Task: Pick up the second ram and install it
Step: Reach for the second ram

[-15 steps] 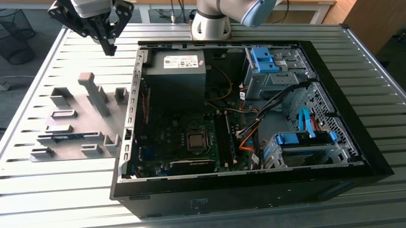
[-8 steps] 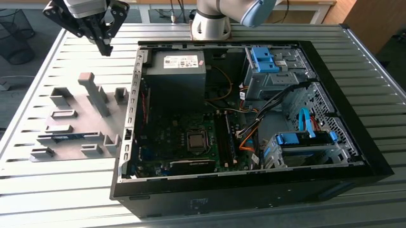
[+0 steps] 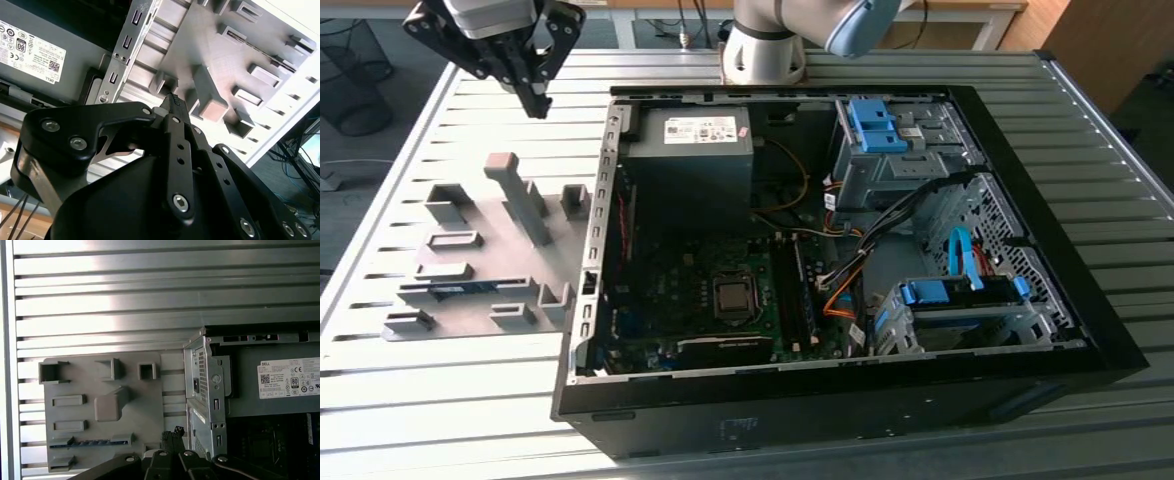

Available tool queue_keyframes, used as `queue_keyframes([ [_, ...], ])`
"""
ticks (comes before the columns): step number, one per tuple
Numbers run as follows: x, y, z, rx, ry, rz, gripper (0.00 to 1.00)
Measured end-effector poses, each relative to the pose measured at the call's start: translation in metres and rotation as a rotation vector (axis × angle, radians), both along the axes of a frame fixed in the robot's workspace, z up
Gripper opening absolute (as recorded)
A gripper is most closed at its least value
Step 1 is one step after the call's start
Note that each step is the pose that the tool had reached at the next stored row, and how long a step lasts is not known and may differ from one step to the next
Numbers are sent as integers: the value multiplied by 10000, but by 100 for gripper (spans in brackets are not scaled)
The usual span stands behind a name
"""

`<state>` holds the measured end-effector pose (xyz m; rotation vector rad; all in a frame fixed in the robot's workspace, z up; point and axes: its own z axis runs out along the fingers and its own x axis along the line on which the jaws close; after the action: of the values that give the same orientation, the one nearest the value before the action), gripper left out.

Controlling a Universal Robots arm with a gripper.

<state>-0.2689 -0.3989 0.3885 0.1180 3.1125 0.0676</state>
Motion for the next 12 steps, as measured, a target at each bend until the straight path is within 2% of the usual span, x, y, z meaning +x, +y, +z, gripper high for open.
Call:
queue_keyframes([
  [12,-93,0,-6,0,0,0,11],
])
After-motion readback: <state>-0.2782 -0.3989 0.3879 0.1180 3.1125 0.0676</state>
